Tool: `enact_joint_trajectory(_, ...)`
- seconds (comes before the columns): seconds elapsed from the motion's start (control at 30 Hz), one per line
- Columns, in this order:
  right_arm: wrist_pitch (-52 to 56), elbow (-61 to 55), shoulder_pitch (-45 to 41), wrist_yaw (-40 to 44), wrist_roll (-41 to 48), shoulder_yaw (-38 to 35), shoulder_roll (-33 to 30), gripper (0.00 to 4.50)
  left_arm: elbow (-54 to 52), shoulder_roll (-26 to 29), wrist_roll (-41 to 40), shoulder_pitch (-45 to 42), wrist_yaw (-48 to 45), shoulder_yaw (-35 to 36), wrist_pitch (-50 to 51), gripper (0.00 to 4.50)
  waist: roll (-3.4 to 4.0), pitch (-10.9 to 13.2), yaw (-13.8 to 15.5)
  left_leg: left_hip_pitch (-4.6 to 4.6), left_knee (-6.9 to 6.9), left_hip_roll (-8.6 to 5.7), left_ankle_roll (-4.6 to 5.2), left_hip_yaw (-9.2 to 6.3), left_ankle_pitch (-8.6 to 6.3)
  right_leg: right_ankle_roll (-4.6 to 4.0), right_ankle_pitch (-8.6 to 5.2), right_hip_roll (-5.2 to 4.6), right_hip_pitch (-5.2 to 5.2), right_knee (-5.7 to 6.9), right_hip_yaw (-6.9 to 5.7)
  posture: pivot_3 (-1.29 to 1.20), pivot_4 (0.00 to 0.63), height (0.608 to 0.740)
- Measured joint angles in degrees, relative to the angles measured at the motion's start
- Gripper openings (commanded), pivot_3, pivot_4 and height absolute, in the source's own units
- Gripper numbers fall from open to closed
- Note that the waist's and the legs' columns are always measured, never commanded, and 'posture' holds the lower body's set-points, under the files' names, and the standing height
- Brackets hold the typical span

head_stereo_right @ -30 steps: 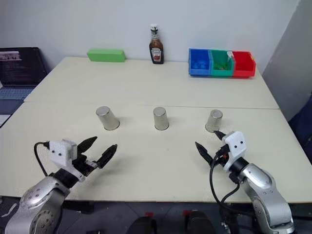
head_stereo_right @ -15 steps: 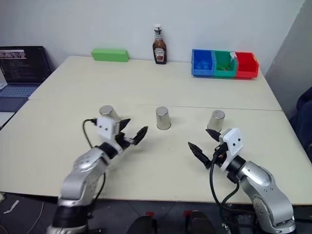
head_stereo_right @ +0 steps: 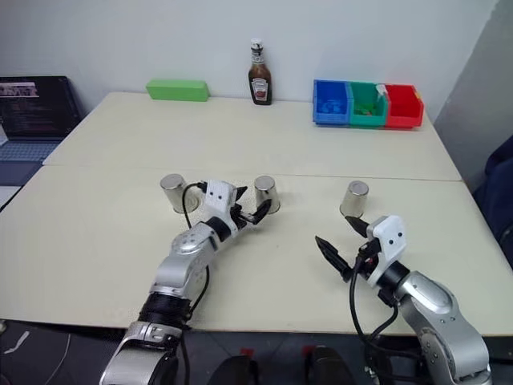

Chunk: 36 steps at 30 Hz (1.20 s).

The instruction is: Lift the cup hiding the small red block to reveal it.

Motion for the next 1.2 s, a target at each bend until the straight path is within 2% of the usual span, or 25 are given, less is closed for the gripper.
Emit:
enact_joint_trajectory(0.17,-0.4,0.0,0.9,-0.1,0.0,-0.1,0.1,4.46,5.8,-0.9,1.4,-2.7,0.3,0.0,-3.0,4.50,0.00,0.0,-0.1,0.00,-0.01,0.02,0.00,-0.02,0.00,0.00,0.00,0.04,0.00,0.00,-0.01,0.00,0.150,0.740)
enact_joint_trajectory(0.23,-0.7,0.0,1.5,-0.2,-0.1,-0.1,0.3,4.50,8.0,-1.0,1.9,-3.4,0.2,0.1,-3.9,4.13,0.00,0.0,-0.1,0.00,-0.01,0.02,0.00,-0.01,0.00,0.00,0.00,0.04,0.00,0.00,0.00,0.00,0.150,0.740)
enact_joint_trajectory(0.27,-0.8,0.0,1.6,-0.2,-0.1,-0.1,0.3,4.50,8.3,-1.0,2.0,-3.4,0.2,0.1,-4.2,4.08,0.00,0.0,-0.1,-0.01,-0.01,0.01,0.00,0.00,0.00,0.00,0.00,0.04,0.00,0.00,0.00,0.00,0.150,0.740)
enact_joint_trajectory(0.5,-1.3,-0.2,3.0,-0.8,-0.3,0.0,1.0,4.50,11.5,-2.5,2.2,-5.7,-1.2,0.3,-6.3,2.79,0.00,0.0,0.0,-0.02,0.00,-0.04,0.00,0.00,0.00,0.02,0.01,0.06,0.00,0.00,0.00,0.00,0.150,0.740)
enact_joint_trajectory(0.83,-1.3,-0.4,3.3,-1.5,-0.3,0.0,1.1,4.50,13.7,-2.8,2.6,-7.2,-0.4,0.7,-7.6,2.76,-0.01,0.0,-0.1,-0.01,-0.01,0.00,-0.01,0.00,0.00,0.02,0.01,0.14,-0.01,0.00,0.01,0.00,0.150,0.740)
enact_joint_trajectory(0.9,-1.3,-0.5,3.3,-1.6,-0.4,0.0,1.1,4.50,9.6,-2.3,2.7,-6.4,0.6,0.7,-5.8,2.76,-0.01,0.0,-0.1,-0.02,-0.01,0.03,-0.01,0.01,0.00,0.02,0.01,0.14,-0.01,0.00,0.02,0.00,0.150,0.740)
enact_joint_trajectory(1.0,-1.5,-0.5,3.6,-1.8,-0.4,0.0,1.2,4.50,-1.9,-0.9,2.6,-3.3,2.4,1.3,-0.2,2.76,0.00,0.0,-0.2,-0.01,-0.03,0.07,-0.01,0.00,0.00,0.02,0.01,0.02,-0.01,0.00,0.04,0.00,0.150,0.740)
enact_joint_trajectory(1.2,-2.1,-0.5,3.9,-2.4,-0.7,0.3,1.9,4.50,-25.2,0.5,1.2,8.2,6.5,3.0,13.6,2.76,0.01,0.0,-0.1,0.04,-0.03,0.08,-0.05,0.00,0.03,0.01,0.01,-0.05,0.00,0.04,0.04,0.00,0.150,0.740)
